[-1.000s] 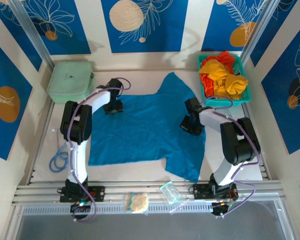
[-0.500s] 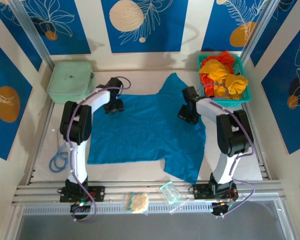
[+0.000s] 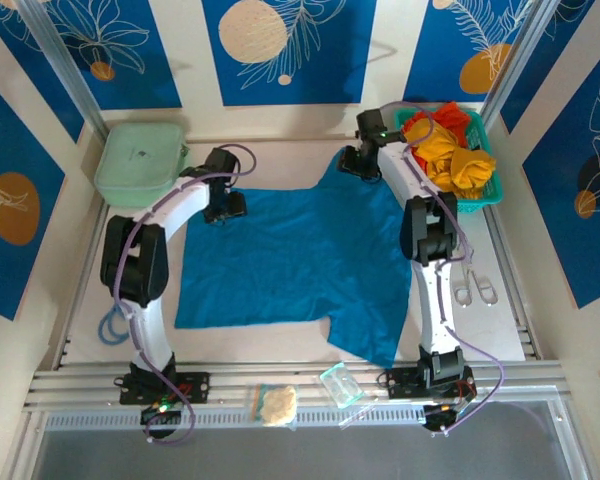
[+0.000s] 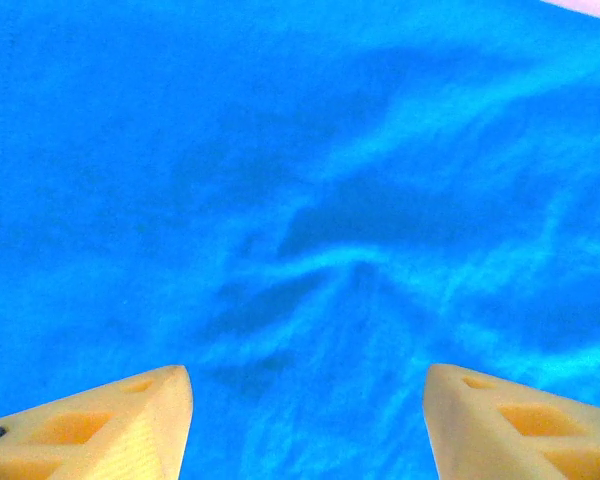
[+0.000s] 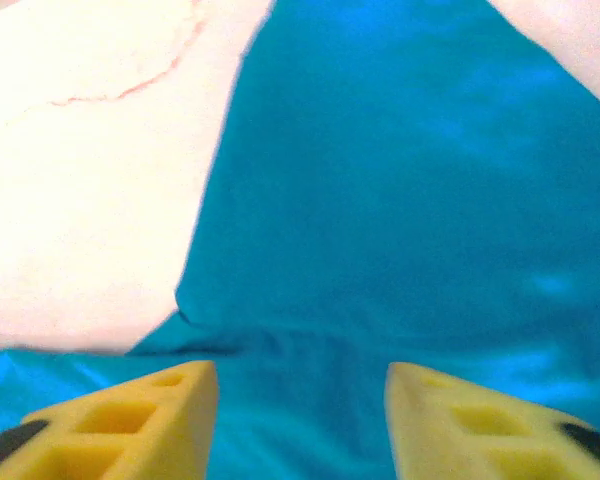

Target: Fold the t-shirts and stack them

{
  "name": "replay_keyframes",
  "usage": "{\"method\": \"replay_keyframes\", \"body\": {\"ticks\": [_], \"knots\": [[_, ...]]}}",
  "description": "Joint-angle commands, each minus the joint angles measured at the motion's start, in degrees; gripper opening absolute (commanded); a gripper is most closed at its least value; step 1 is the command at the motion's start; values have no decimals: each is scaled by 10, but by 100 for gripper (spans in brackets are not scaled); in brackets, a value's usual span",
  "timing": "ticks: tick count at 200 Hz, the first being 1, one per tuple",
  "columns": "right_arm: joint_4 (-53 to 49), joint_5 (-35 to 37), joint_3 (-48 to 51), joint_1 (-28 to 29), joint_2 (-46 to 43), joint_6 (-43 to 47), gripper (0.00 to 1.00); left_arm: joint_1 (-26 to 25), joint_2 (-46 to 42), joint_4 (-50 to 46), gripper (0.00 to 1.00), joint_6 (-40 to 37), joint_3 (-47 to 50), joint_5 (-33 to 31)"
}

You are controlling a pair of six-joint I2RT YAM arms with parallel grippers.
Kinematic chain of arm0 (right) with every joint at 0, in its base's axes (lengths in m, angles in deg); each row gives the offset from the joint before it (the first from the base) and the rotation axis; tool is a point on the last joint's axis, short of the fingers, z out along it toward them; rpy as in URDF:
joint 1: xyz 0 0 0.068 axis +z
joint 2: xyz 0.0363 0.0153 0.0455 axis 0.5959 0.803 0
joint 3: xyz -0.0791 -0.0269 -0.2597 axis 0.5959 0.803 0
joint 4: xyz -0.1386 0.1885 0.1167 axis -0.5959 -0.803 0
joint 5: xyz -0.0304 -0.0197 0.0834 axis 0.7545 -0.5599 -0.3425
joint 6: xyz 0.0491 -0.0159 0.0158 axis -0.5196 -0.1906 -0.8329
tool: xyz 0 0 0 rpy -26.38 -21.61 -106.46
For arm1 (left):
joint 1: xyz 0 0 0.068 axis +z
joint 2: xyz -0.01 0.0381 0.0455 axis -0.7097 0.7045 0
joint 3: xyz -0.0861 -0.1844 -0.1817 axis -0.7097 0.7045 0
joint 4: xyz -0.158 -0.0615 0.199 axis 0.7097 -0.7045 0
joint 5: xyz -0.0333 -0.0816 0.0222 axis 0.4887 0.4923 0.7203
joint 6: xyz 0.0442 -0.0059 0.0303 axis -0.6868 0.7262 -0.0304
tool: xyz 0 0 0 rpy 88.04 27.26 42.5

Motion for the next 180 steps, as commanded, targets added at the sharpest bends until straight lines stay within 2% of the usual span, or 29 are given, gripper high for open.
{"method": "replay_keyframes", "body": {"ticks": [1, 22, 52, 96, 127, 150, 180], "knots": [[-96, -51, -141, 4, 94, 43, 64, -7, -24, -9, 63, -6, 19, 11], [-101, -57, -252, 9, 152, 36, 70, -10, -29, -7, 63, -6, 29, 13], [-37, -37, -234, 21, 155, 22, 75, -13, -24, -7, 63, -9, 31, 15], [-18, 70, -260, 54, 195, 52, 78, -14, -16, -8, 63, -19, 33, 12], [-45, 102, -281, 54, 219, 34, 69, -14, -10, -3, 63, -26, 39, 12], [-64, 70, -274, 41, 216, 4, 61, -14, 0, 0, 63, -29, 40, 16], [-99, 31, -268, 29, 214, -21, 44, -14, 6, 9, 63, -27, 47, 25]]}}
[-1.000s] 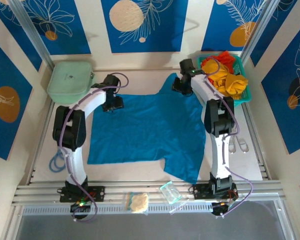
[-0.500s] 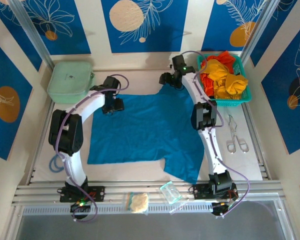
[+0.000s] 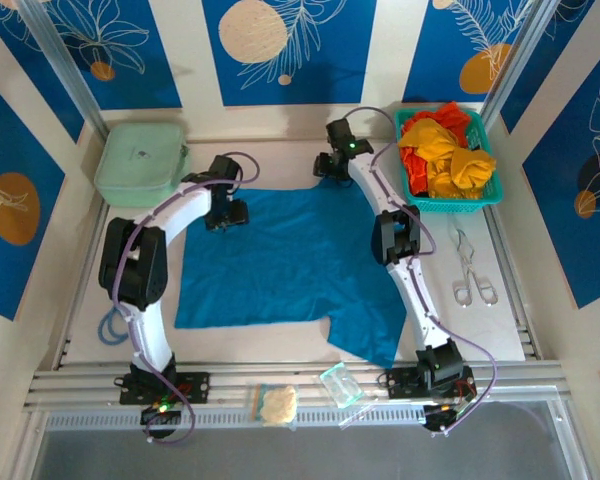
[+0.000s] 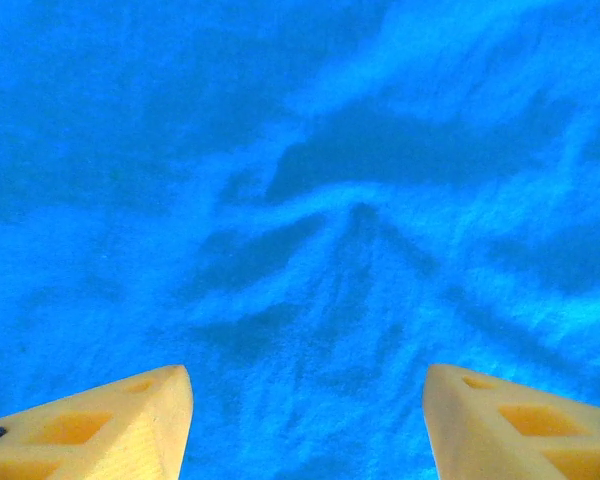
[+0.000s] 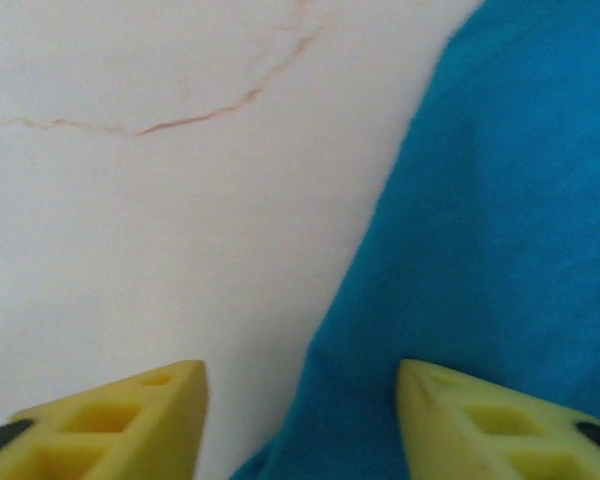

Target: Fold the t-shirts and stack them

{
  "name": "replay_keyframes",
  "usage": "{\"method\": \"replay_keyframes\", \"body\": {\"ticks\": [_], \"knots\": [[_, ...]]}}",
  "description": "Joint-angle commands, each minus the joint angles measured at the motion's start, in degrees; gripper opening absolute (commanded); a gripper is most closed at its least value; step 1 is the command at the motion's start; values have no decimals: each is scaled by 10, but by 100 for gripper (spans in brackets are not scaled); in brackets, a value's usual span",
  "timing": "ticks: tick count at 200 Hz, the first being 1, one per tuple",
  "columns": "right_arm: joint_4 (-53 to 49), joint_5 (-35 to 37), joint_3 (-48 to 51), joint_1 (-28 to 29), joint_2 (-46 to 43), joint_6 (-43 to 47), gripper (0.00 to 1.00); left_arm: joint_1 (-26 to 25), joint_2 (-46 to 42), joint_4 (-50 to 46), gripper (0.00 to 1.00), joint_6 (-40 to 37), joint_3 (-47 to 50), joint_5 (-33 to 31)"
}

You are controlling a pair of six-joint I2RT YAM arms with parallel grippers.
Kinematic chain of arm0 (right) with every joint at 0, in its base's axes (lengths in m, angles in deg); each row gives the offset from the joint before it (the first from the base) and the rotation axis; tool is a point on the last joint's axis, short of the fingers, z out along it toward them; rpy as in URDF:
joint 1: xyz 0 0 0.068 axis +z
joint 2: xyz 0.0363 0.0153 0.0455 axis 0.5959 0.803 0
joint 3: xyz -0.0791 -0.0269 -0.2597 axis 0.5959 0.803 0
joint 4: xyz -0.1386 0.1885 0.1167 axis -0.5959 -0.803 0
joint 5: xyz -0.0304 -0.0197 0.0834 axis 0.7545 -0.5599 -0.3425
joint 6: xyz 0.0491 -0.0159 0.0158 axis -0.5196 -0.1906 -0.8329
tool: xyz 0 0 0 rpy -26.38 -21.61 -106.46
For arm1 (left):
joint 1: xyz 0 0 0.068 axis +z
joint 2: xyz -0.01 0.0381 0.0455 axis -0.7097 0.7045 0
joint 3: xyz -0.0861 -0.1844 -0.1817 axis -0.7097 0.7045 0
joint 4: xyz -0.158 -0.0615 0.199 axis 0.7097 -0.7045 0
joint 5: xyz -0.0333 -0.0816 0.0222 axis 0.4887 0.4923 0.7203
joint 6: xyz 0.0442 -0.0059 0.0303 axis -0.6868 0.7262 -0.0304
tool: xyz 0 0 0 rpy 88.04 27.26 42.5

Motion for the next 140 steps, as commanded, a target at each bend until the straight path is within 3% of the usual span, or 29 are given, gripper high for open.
{"method": "replay_keyframes", "body": {"ticks": [1, 28, 52, 104, 140], "knots": [[-59, -32, -1, -17, 4, -30, 44, -3, 12, 5, 63, -12, 11, 14], [-81, -62, 13, -23, 4, -47, 28, -4, 15, 10, 63, -11, 19, 23], [-94, -70, 19, -25, -5, -55, 0, -4, 8, 10, 63, -11, 28, 21], [-39, -92, 77, -27, -125, -61, 0, -4, -25, 12, 63, -14, 57, 10], [-17, -71, 128, -22, -225, -61, 0, -4, -47, 18, 63, -14, 74, 3]]}}
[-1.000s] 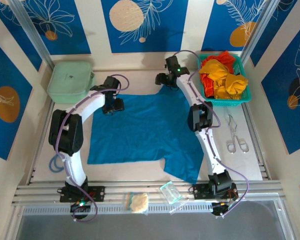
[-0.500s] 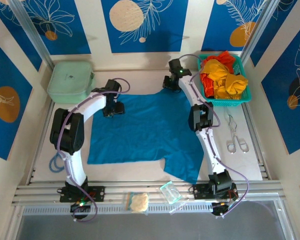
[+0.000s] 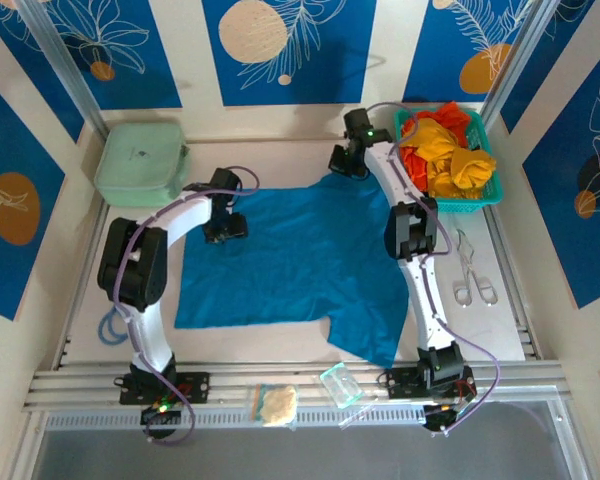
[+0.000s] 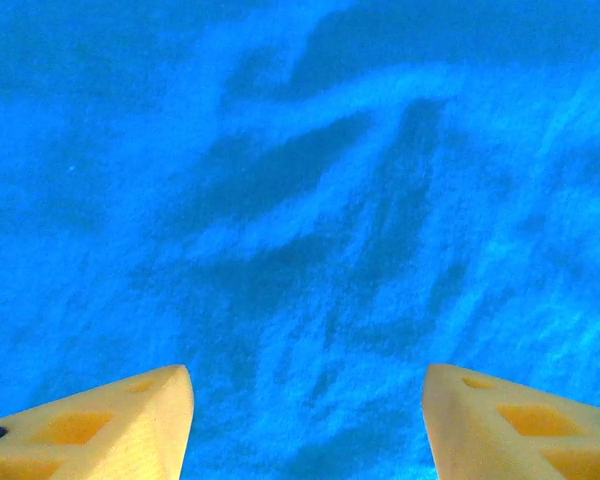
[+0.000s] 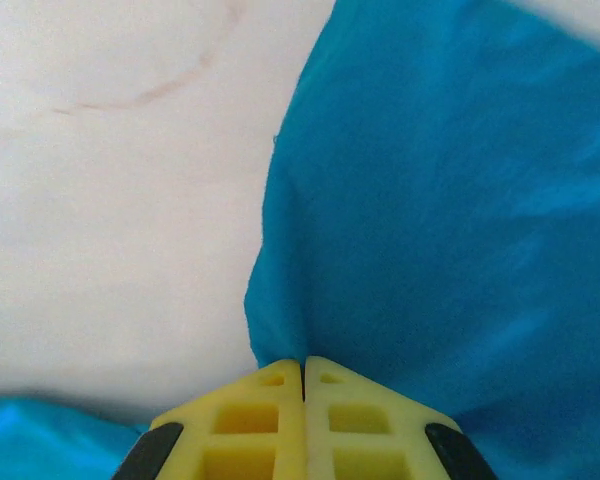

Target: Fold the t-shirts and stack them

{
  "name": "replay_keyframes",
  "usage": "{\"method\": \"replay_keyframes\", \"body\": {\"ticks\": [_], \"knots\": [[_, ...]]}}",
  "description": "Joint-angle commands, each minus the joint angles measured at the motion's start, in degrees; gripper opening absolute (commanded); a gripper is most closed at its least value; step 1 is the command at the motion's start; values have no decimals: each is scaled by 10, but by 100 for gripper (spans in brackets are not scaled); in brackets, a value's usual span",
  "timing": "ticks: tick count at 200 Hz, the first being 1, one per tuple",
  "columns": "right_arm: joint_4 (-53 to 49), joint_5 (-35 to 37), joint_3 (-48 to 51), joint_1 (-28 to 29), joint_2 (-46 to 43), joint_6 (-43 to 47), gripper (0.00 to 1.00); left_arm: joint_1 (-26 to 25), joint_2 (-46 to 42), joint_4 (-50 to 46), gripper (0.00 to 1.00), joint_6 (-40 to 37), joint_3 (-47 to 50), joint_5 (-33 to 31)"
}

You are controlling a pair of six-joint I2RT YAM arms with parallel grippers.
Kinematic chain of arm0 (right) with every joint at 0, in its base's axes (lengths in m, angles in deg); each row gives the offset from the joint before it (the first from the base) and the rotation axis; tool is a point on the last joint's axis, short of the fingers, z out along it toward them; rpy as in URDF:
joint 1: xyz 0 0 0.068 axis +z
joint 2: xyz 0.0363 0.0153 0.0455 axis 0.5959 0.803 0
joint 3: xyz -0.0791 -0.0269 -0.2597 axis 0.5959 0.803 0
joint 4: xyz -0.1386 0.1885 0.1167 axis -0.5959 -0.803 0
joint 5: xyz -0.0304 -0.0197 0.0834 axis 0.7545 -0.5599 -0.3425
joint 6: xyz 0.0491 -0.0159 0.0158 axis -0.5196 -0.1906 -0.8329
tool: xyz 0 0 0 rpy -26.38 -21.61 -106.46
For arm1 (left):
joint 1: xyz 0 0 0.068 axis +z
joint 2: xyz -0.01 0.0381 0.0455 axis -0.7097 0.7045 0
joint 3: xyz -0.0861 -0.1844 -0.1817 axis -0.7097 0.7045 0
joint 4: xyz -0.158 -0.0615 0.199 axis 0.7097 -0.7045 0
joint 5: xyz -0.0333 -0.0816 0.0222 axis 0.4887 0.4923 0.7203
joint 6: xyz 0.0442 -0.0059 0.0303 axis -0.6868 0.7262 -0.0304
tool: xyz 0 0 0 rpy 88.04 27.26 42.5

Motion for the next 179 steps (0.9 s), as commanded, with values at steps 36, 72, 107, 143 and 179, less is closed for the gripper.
{"method": "replay_keyframes", "body": {"ticks": [36, 72, 107, 143, 179], "knots": [[50, 45, 167, 21, -199, -16, 0, -3, -47, 15, 63, -14, 29, -8], [135, 92, 425, 40, -317, -87, 0, -4, -56, 32, 63, -14, 62, -1], [213, 171, 695, 78, -431, -238, 0, -5, -72, 44, 63, -12, 103, -7], [241, 219, 853, 108, -522, -337, 16, -4, -101, 41, 63, -5, 134, -24], [199, 205, 791, 101, -531, -267, 42, -4, -123, 32, 63, 1, 139, -34]]}}
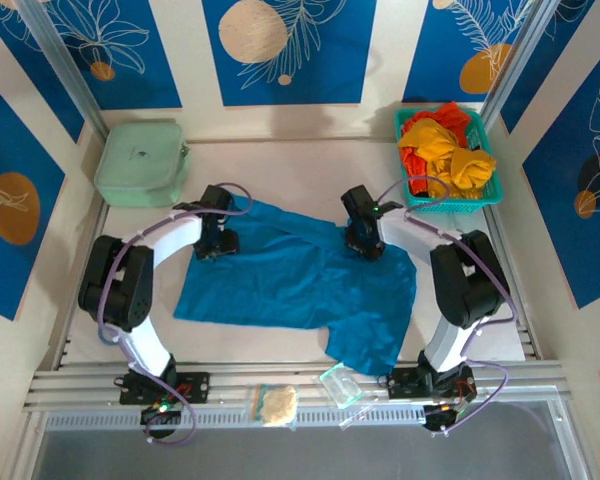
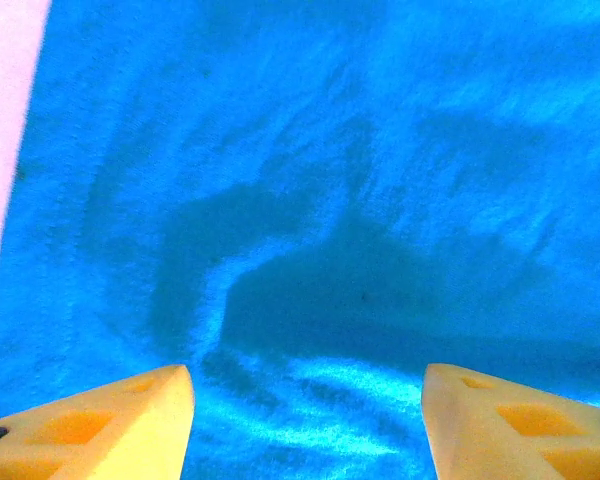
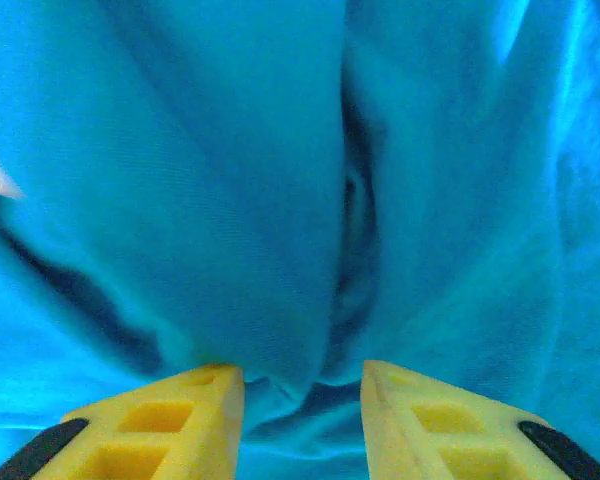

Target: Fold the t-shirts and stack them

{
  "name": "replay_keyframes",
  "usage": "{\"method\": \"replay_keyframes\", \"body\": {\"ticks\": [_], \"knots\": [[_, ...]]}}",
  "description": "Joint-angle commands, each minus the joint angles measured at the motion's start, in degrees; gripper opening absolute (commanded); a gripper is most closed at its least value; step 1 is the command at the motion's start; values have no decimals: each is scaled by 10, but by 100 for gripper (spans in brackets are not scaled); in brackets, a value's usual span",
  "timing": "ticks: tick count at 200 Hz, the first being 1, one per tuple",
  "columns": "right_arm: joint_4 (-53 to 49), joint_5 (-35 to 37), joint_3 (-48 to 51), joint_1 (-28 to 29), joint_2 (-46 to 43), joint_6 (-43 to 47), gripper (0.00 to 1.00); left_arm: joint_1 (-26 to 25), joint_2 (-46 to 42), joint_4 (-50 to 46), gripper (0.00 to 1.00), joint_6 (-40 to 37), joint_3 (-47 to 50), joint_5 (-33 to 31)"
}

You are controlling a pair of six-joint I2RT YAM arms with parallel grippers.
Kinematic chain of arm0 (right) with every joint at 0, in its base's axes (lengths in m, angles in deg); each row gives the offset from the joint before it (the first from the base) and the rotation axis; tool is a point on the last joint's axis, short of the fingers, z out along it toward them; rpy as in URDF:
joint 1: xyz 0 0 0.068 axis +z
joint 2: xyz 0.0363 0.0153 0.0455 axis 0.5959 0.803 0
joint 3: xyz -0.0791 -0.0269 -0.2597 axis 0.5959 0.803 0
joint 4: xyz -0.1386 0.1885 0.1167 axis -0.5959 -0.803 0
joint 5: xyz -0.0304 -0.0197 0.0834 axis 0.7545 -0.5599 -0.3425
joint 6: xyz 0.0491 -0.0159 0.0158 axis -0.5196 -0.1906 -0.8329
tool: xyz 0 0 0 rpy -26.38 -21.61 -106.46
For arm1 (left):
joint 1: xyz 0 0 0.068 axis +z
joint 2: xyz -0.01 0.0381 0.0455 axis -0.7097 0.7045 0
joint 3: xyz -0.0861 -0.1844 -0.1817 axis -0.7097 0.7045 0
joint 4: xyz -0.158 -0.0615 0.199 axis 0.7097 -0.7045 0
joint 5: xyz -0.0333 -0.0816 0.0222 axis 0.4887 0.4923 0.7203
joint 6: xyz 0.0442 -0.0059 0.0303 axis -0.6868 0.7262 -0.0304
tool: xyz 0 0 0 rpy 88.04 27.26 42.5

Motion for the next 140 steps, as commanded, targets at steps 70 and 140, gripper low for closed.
{"method": "replay_keyframes", "body": {"ticks": [70, 140], "knots": [[-141, -40, -286, -22, 147, 199, 34, -3, -25, -7, 62, 2, 5, -14], [-198, 24, -398, -24, 258, 241, 43, -4, -22, -10, 62, -2, 5, -18]]}}
